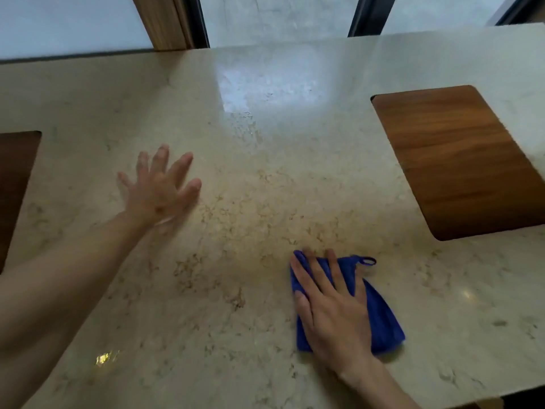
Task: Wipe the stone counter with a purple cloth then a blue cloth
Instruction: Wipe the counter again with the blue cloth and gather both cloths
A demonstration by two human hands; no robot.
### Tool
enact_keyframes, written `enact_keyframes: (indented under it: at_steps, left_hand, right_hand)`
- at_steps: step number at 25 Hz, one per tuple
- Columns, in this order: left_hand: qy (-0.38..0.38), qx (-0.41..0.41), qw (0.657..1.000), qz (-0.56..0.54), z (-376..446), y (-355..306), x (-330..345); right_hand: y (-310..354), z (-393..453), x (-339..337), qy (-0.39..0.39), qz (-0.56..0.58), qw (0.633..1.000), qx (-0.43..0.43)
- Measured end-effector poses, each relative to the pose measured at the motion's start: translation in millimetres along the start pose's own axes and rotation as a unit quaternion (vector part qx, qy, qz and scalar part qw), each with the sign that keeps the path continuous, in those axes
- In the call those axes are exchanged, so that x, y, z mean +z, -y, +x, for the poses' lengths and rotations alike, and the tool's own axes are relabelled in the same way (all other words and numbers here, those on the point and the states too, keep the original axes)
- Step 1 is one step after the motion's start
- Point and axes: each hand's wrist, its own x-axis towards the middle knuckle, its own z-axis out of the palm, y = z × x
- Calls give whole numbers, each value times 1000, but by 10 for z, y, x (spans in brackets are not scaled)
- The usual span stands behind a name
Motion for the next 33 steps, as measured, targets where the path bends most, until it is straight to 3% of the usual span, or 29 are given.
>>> enact_keyframes:
  at_steps: [6,14,18,22,26,33]
  left_hand:
    - [-22,1,999,24,38,4,140]
    - [-24,20,999,18,42,-35,56]
    - [-42,25,999,17,65,-32,73]
    - [-37,14,999,11,62,-30,83]
    - [-28,7,999,20,81,29,106]
    - [-35,3,999,1,167,54,100]
  right_hand:
    - [8,2005,-183,-36,-17,999,4]
    - [123,4946,-637,-28,32,998,37]
    - [401,5715,-707,-37,26,998,42]
    - [709,5673,-645,-25,29,998,-54]
    - [958,4903,-474,7,22,992,-124]
    - [699,2494,-157,-26,31,998,-56]
